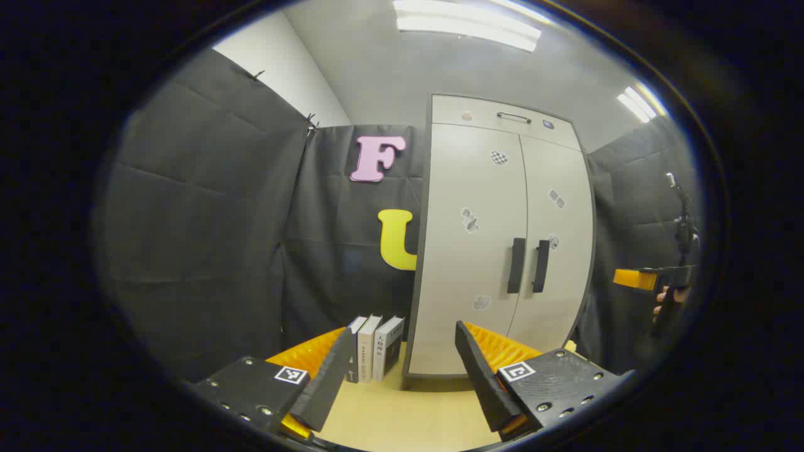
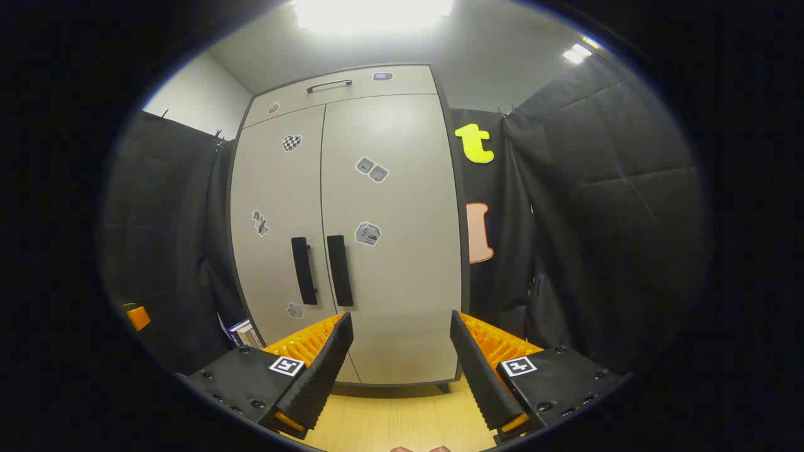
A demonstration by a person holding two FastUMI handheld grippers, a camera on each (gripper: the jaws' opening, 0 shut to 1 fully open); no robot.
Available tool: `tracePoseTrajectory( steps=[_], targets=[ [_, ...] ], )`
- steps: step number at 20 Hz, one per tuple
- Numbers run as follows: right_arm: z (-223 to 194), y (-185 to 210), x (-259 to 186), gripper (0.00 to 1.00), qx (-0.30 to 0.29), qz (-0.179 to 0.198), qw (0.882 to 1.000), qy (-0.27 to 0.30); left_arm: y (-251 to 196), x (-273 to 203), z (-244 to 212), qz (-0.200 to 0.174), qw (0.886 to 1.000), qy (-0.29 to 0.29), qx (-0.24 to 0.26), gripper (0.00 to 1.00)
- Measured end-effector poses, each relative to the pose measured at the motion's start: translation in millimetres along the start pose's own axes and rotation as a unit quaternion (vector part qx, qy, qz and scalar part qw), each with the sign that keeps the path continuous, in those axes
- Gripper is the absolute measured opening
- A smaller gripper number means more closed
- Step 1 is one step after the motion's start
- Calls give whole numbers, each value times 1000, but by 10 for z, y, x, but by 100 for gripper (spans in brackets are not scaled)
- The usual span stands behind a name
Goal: Open the right door of the double-door shoe cabinet with the right hand, and open the left door with the left hand.
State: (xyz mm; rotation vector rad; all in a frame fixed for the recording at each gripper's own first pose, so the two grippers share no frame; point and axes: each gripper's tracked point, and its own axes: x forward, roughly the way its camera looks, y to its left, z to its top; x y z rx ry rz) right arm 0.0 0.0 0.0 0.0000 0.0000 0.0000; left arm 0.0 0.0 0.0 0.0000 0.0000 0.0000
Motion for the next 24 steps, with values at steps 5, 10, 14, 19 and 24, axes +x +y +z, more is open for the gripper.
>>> tracePoseTrajectory(
  steps=[5,10,14,19,24],
  targets=[
    [29,36,-20,98,-1,3,1000,5,-88,-33,-119,-8,1000,16,7,96],
    [70,99,-19,98,-6,11,1000,8,-154,-55,-145,-17,1000,18,-4,96],
    [142,231,77,99,5,21,1000,15,-118,-67,-249,-3,1000,24,-3,94],
    [282,507,260,97,29,65,997,18,-251,-141,-423,-21,999,35,-11,96],
    [382,636,617,97,15,73,997,19,-210,-237,-584,-16,999,49,-10,96]
  ],
)
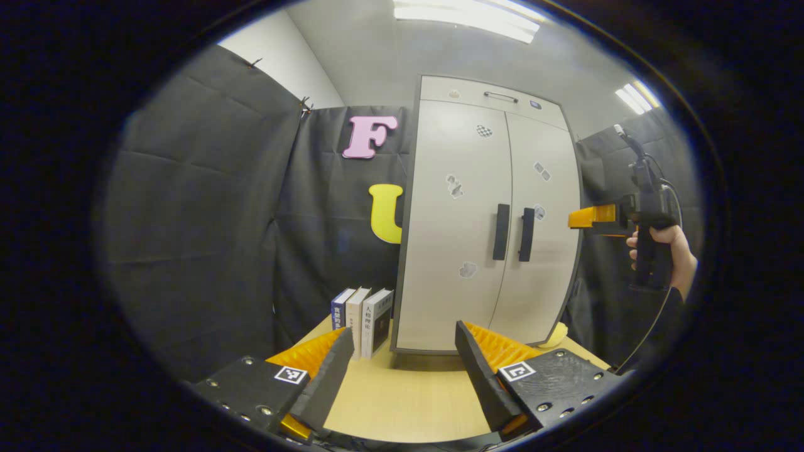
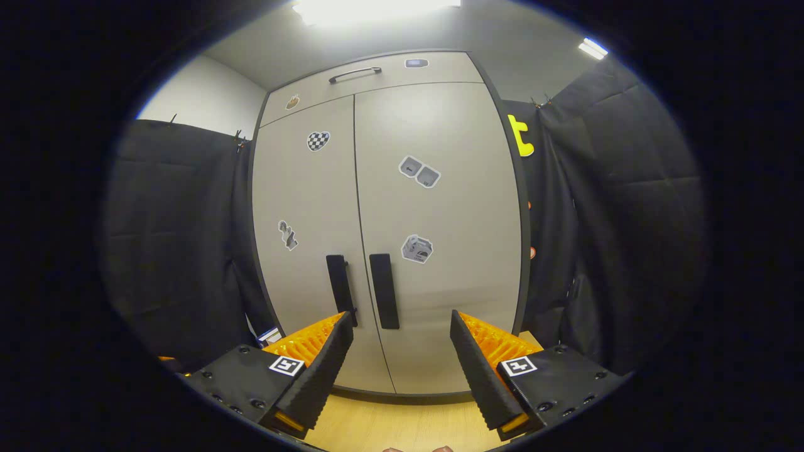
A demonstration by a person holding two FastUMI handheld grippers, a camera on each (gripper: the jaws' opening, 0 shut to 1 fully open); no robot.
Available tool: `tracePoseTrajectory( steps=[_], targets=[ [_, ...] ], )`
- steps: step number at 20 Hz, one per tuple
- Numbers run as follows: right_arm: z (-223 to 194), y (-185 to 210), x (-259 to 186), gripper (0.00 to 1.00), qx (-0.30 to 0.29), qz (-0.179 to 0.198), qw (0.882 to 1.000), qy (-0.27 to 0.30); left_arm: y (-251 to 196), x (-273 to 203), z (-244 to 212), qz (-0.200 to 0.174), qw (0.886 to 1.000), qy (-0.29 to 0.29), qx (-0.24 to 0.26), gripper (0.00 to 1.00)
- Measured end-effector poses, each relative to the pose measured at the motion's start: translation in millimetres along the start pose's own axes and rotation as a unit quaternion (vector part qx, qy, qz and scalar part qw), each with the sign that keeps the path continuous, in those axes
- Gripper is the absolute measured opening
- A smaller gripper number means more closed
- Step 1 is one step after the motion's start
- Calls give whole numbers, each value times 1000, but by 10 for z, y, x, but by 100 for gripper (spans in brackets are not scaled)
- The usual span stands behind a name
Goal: Open the right door of the double-door shoe cabinet with the right hand, and open the left door with the left hand.
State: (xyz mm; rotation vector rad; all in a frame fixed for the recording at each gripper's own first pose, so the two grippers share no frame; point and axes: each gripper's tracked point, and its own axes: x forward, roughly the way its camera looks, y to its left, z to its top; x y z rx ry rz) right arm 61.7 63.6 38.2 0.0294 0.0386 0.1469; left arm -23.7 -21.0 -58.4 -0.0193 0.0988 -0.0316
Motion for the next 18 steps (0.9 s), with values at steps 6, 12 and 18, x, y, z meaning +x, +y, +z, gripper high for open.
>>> tracePoseTrajectory(
  steps=[6,12,18],
  targets=[
    [136,73,404,99,5,-3,1000,-2,210,-50,-114,22,1000,15,9,94],
    [28,122,877,99,26,-18,999,28,293,-80,-188,36,999,28,7,94],
    [8,229,1210,99,-6,-31,999,37,428,-142,-219,52,998,32,-33,94]
  ],
)
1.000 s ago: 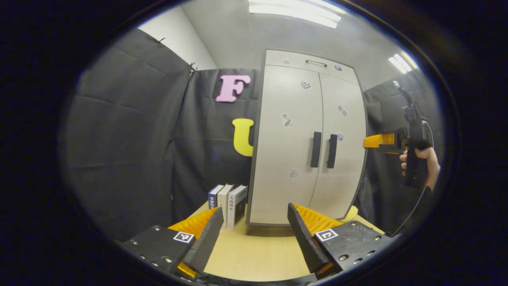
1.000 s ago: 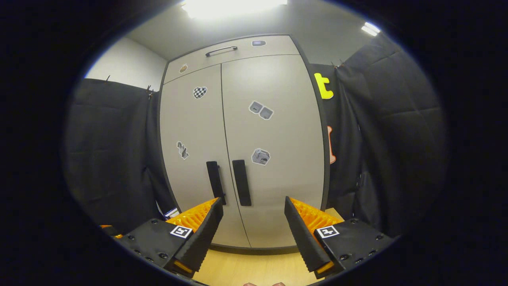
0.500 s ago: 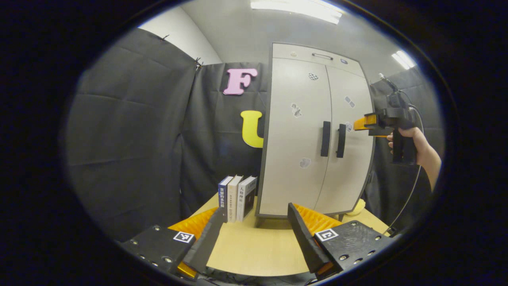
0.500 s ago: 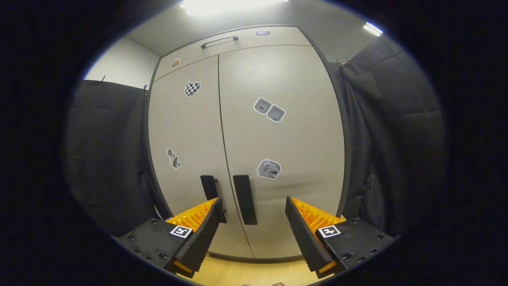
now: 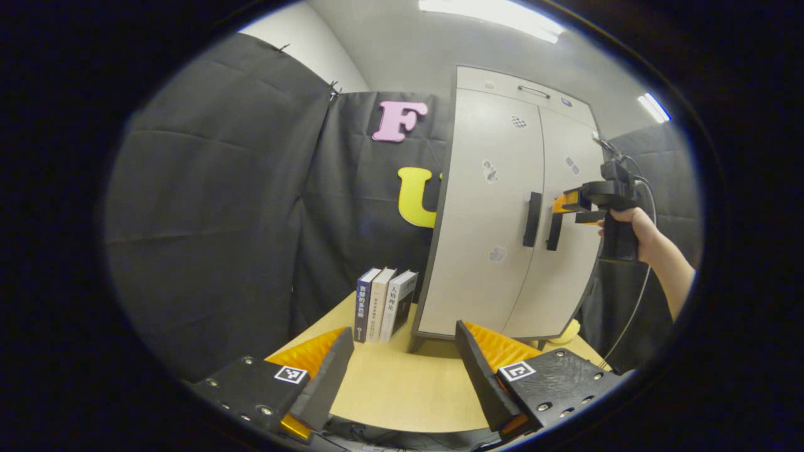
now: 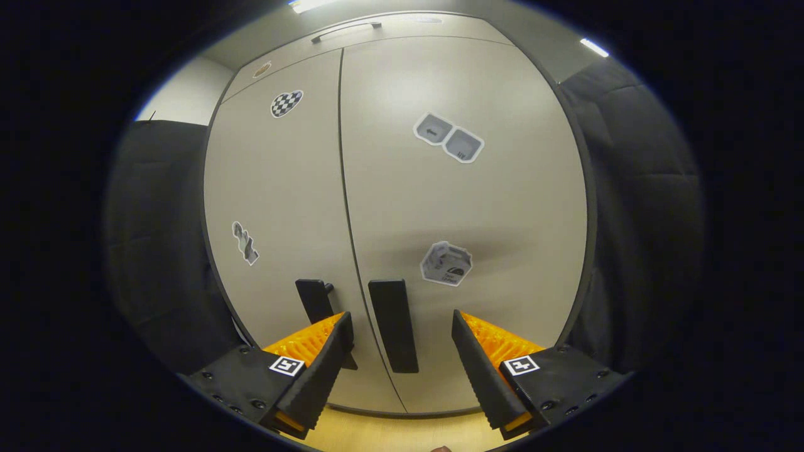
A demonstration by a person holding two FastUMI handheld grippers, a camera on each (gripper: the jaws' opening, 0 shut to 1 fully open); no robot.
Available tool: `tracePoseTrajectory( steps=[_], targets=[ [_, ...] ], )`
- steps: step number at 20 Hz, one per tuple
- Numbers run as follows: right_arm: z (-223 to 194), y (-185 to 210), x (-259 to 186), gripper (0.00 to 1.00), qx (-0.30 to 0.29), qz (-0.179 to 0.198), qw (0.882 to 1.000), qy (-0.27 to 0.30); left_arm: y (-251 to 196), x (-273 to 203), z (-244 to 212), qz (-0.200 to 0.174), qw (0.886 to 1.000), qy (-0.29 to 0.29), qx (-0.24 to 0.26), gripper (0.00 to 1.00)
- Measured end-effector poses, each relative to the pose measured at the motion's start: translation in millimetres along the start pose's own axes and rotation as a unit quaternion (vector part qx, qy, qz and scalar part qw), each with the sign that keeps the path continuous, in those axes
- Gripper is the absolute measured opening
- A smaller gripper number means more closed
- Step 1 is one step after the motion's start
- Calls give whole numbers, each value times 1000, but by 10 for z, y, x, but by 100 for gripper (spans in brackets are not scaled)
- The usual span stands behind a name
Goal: Open the right door of the double-door shoe cabinet with the right hand, and open the left door with the left hand.
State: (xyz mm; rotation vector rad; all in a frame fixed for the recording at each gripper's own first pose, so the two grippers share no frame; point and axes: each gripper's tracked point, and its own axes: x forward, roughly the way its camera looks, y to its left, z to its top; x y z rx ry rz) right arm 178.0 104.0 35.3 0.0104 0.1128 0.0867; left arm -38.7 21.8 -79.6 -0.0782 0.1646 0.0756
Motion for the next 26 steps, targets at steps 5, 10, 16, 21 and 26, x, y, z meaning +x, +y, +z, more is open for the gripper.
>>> tracePoseTrajectory(
  steps=[5,10,16,21,26],
  targets=[
    [31,-3,208,86,-32,-22,999,17,209,-10,-2,17,1000,5,16,96],
    [-144,-1,363,59,-14,-26,999,44,261,-9,-35,21,1000,11,17,94],
    [-161,6,380,32,-19,-50,998,33,197,-49,15,10,999,17,27,96],
    [-146,20,378,17,-24,-22,999,16,131,-160,106,7,1000,4,23,93],
    [-170,22,301,6,-36,10,999,25,10,-130,42,-10,999,19,27,94]
  ],
)
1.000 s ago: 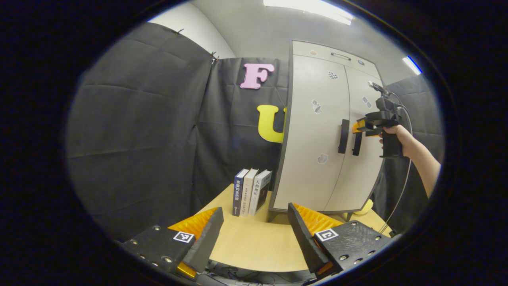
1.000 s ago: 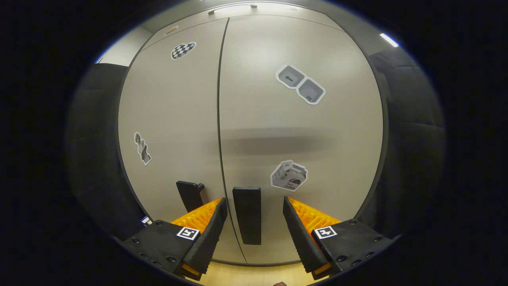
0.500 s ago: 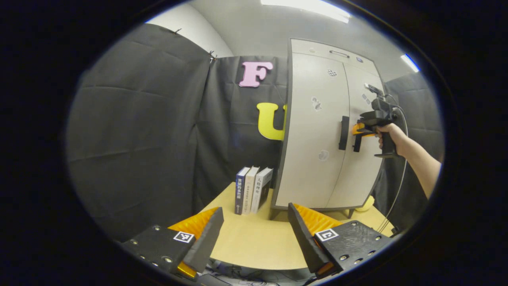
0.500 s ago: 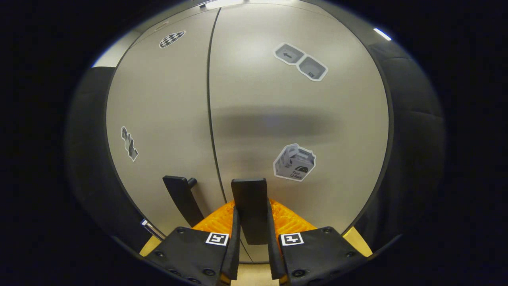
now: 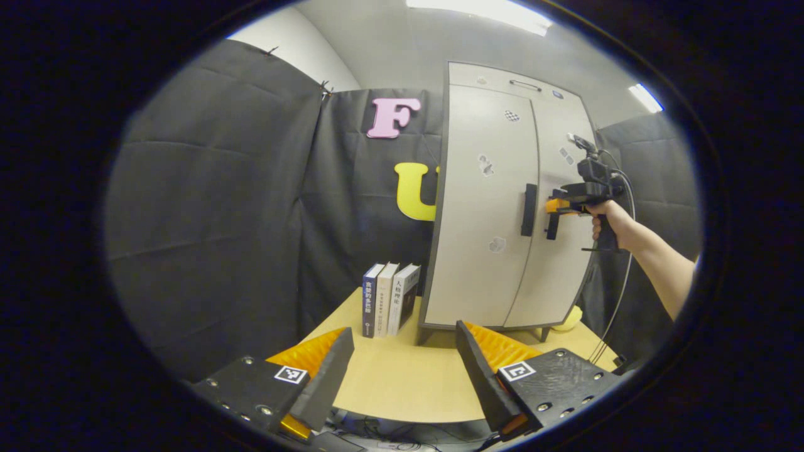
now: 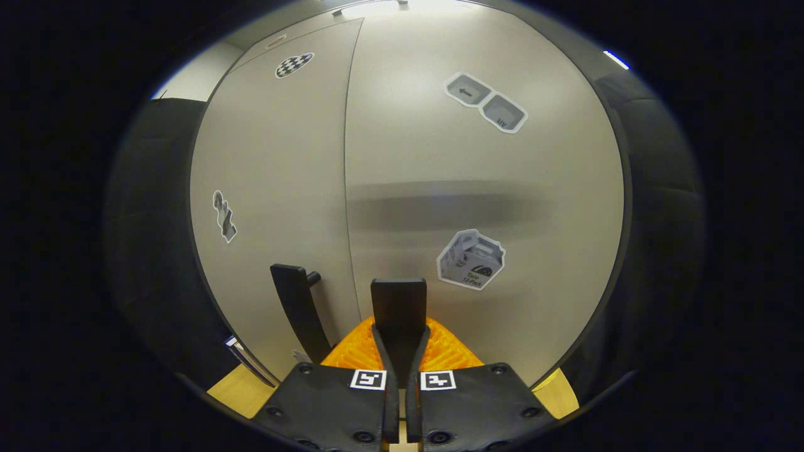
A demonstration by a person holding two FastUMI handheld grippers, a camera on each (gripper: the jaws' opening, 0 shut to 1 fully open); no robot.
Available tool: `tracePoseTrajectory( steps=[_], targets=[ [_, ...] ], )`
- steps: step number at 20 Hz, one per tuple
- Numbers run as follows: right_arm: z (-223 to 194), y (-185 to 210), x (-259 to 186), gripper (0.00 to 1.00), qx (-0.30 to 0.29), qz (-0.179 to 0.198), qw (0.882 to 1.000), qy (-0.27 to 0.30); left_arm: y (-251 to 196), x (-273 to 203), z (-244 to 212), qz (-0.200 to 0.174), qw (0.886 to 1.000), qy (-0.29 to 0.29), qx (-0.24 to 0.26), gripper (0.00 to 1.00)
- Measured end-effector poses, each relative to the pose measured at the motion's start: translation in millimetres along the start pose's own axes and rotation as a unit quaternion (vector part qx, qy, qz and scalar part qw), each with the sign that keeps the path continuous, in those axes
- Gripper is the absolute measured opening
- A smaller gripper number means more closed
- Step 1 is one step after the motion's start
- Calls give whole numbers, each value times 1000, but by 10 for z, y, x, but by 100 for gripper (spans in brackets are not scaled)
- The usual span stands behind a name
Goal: Open the right door of the double-door shoe cabinet with the right hand, and open the left door with the left hand.
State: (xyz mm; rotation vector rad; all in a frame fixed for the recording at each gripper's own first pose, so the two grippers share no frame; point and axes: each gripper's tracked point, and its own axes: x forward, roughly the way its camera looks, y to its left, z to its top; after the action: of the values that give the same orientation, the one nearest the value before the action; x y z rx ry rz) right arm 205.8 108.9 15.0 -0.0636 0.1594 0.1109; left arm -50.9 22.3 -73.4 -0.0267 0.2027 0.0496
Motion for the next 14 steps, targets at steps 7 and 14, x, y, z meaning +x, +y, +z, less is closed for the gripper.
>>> tracePoseTrajectory(
  steps=[7,14],
  targets=[
    [-52,9,-228,6,-16,36,999,12,-260,174,22,-40,999,7,-22,93],
    [-136,-73,-553,6,-23,90,996,9,-595,-9,346,-3,998,-35,-45,93]
  ],
)
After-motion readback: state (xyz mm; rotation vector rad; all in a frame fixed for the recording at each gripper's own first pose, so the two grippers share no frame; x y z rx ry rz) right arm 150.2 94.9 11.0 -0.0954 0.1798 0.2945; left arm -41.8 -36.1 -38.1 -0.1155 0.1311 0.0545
